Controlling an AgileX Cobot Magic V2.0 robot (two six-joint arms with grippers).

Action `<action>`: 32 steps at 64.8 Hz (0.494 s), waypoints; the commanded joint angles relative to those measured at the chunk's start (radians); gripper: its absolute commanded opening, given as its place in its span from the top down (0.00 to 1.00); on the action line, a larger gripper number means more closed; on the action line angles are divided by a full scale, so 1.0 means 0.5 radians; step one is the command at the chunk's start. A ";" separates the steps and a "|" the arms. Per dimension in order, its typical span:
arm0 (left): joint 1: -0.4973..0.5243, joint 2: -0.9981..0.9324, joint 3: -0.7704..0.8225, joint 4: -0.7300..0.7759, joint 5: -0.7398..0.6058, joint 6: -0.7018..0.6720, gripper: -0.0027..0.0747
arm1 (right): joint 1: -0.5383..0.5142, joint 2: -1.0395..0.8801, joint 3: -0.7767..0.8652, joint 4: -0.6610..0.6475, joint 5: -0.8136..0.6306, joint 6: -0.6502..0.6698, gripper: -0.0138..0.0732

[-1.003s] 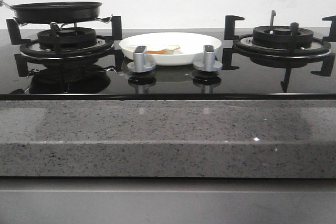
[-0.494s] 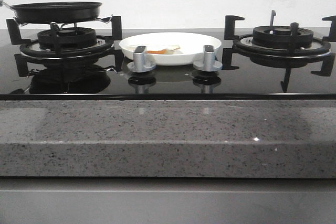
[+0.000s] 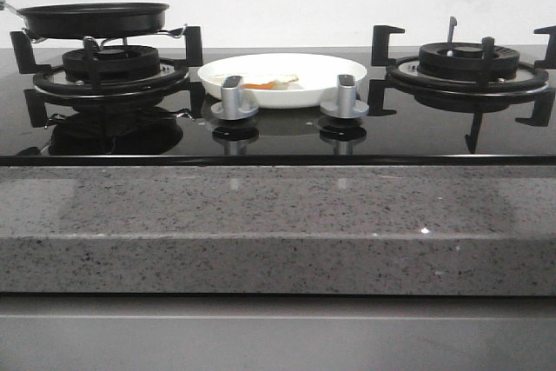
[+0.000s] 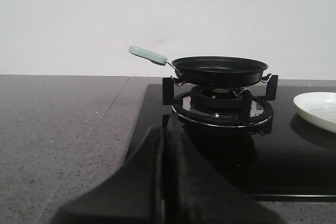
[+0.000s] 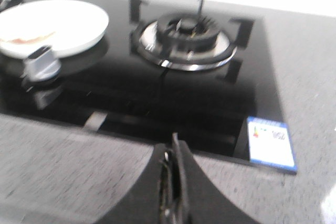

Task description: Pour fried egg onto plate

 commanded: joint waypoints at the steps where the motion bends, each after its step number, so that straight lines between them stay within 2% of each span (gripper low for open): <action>1: -0.002 -0.034 0.010 0.000 -0.157 -0.013 0.99 | -0.090 -0.089 0.122 -0.016 -0.471 -0.023 0.92; 19: -0.002 -0.034 0.010 0.000 -0.157 -0.013 0.99 | -0.189 -0.300 0.580 0.107 -0.912 -0.023 0.92; 21: -0.002 -0.034 0.010 0.000 -0.157 -0.013 0.99 | -0.182 -0.300 0.568 0.112 -0.834 -0.023 0.92; 32: -0.002 -0.034 0.010 0.000 -0.152 -0.013 0.99 | -0.155 -0.300 0.569 0.112 -0.817 -0.023 0.92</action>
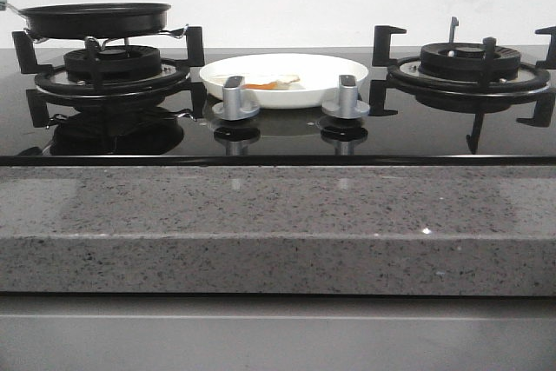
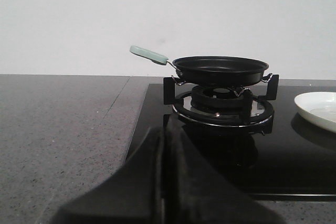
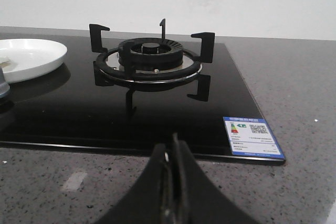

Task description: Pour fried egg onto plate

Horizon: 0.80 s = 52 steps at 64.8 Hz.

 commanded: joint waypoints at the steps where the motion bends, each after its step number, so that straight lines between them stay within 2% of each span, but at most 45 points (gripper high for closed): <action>1: -0.002 -0.034 0.010 0.000 -0.156 -0.013 0.99 | 0.006 -0.039 -0.009 0.009 -0.179 -0.019 0.92; 35: -0.002 -0.034 0.010 0.000 -0.156 -0.013 0.99 | 0.006 -0.039 -0.009 0.000 -0.256 -0.017 0.92; 47: -0.002 -0.034 0.010 0.000 -0.156 -0.013 0.99 | 0.006 -0.039 -0.009 -0.298 -0.397 0.256 0.92; 52: -0.002 -0.034 0.010 0.000 -0.156 -0.013 0.99 | 0.006 -0.039 -0.009 -0.327 -0.392 0.290 0.92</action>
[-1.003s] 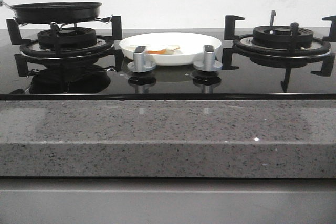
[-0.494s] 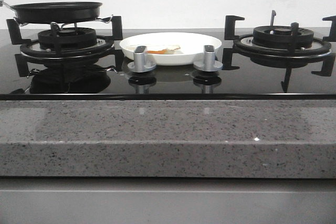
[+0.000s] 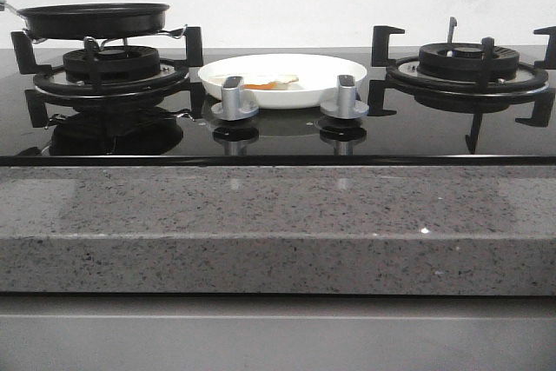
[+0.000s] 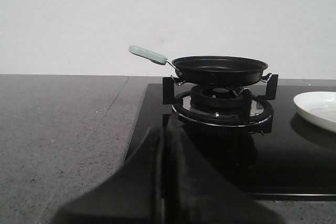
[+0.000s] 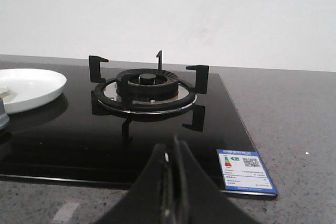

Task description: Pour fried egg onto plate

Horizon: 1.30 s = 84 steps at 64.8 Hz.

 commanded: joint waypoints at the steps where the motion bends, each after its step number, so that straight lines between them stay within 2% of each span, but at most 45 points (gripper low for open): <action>1: -0.002 -0.034 0.010 -0.001 -0.156 -0.013 0.99 | 0.002 -0.039 -0.009 -0.081 -0.183 0.065 0.92; 18: -0.002 -0.034 0.010 -0.001 -0.156 -0.013 0.99 | 0.002 -0.039 -0.009 -0.069 -0.060 0.065 0.92; 84: -0.002 -0.034 0.010 -0.001 -0.156 -0.013 0.99 | 0.002 -0.039 -0.009 0.009 -0.066 0.063 0.92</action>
